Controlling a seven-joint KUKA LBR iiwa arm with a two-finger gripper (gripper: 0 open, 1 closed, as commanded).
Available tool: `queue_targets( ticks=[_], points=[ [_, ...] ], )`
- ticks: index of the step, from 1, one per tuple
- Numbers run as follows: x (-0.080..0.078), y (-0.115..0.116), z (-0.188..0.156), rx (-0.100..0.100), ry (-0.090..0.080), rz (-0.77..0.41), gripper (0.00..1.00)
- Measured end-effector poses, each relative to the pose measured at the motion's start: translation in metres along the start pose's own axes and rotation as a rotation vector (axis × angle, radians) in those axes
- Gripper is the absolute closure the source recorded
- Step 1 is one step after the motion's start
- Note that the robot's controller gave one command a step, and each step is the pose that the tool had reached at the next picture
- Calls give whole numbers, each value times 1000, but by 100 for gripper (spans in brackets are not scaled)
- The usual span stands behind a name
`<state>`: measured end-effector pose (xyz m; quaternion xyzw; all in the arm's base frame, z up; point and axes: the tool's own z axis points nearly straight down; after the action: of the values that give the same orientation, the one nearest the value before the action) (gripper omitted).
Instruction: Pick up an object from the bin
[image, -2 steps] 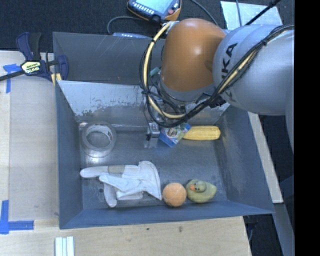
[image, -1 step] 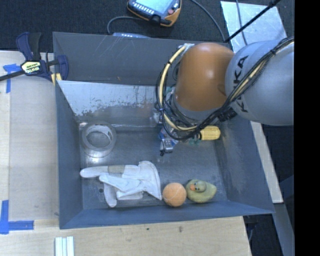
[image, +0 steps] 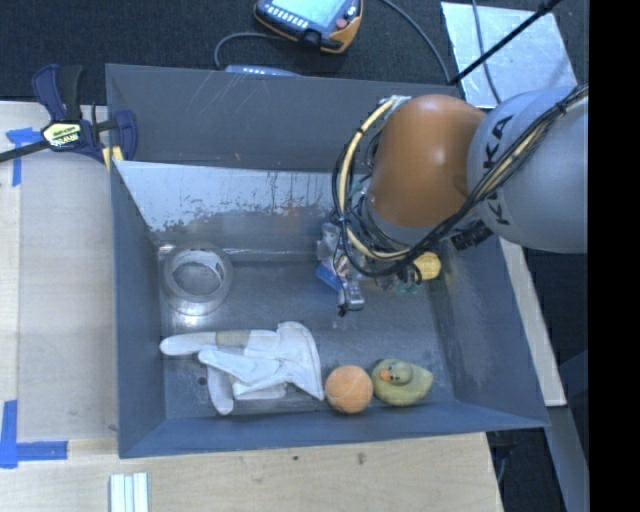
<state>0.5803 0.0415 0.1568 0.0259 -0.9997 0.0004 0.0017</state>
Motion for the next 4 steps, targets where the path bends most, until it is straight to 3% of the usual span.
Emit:
queue_targets(
  ticks=[1,2,3,4],
  points=[
    [-1,1,-5,-1,-18,-4,0],
    [18,4,38,-2,-3,-68,0],
    [-18,-21,49,-2,-17,-42,0],
    [12,-8,59,1,-17,-93,0]
  ],
)
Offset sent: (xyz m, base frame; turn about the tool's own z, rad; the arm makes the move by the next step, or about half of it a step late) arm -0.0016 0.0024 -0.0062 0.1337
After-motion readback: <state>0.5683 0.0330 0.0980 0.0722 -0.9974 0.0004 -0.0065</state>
